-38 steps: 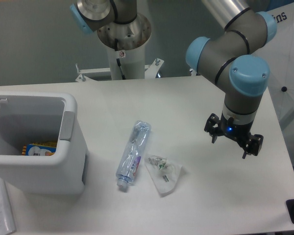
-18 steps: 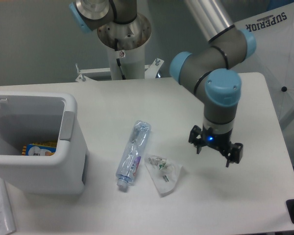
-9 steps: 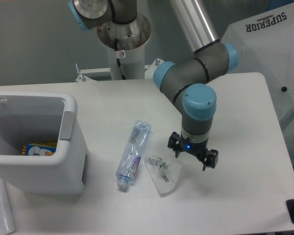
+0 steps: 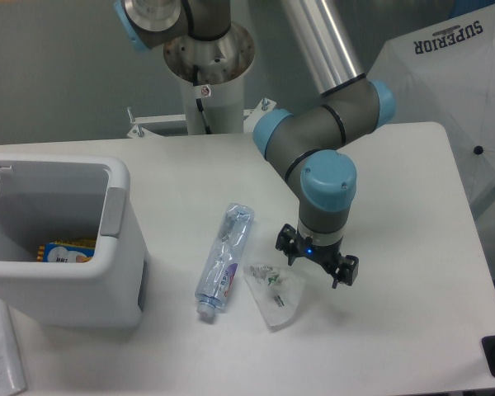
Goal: Place the trash in the trash can
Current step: 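Move the open gripper over the crumpled clear plastic bag, then lower the gripper and close it on the plastic bag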
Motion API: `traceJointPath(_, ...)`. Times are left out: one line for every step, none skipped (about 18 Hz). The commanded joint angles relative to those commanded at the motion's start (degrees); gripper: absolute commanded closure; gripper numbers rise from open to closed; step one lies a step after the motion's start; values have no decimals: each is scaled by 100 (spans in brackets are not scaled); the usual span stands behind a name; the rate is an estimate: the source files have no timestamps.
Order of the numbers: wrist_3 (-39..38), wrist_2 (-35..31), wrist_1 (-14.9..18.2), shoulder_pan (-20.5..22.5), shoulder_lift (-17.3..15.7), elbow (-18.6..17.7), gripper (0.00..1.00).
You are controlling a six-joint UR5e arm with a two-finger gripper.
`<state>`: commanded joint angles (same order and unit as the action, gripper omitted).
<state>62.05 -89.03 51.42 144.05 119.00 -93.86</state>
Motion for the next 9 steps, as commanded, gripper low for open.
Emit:
traceJointPath(0,9,26,-9,0,-9,0)
traceJointPath(0,9,79,-18,17,-18,0)
traceJointPath(0,9,114,-35,26,-9,0)
traceJointPath(0,9,123,-105,53,0,0)
traceJointPath(-9,0,114,-158,96,0,0)
traceJointPath(-9,0,123,-176,114,-9,7)
traceJointPath(-9,0,132,-185,106,-26,16)
traceJointPath(-9,0,141,-254,114,-35,28)
traceJointPath(-26,-9,158,-281,114,-44,42)
